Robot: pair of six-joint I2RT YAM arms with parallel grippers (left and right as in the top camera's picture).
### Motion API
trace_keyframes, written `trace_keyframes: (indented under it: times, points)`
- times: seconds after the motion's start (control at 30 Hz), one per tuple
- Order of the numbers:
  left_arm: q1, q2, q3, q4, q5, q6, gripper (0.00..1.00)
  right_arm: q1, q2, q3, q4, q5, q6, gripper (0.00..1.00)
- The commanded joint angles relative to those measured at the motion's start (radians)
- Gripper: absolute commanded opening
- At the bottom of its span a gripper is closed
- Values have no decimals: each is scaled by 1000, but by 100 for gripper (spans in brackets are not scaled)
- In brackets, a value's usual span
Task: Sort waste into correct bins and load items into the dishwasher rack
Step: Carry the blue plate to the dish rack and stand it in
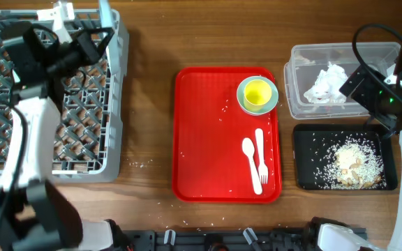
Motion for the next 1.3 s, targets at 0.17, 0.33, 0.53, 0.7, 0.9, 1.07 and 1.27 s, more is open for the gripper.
trace_keyframes:
  times: [0.17, 0.33, 0.53, 0.7, 0.9, 1.07, 1.27]
  points:
    - [105, 126, -1, 96, 164, -48, 4, 0, -5, 11, 2, -5, 4, 100]
    - [113, 130, -1, 92, 174, -74, 22, 0, -5, 11, 2, -5, 4, 100]
    - [137, 129, -1, 92, 170, -113, 62, 0, -5, 11, 2, -5, 4, 100]
    - [249, 73, -1, 35, 170, -130, 70, 0, -5, 11, 2, -5, 4, 100]
    - [345, -88, -1, -181, 170, -121, 59, 0, -5, 11, 2, -5, 4, 100]
    - [263, -239, -1, -572, 170, 14, 64, 0, -5, 11, 2, -5, 4, 100]
    - [-130, -298, -1, -887, 170, 115, 79, 0, -5, 11, 2, -5, 4, 100]
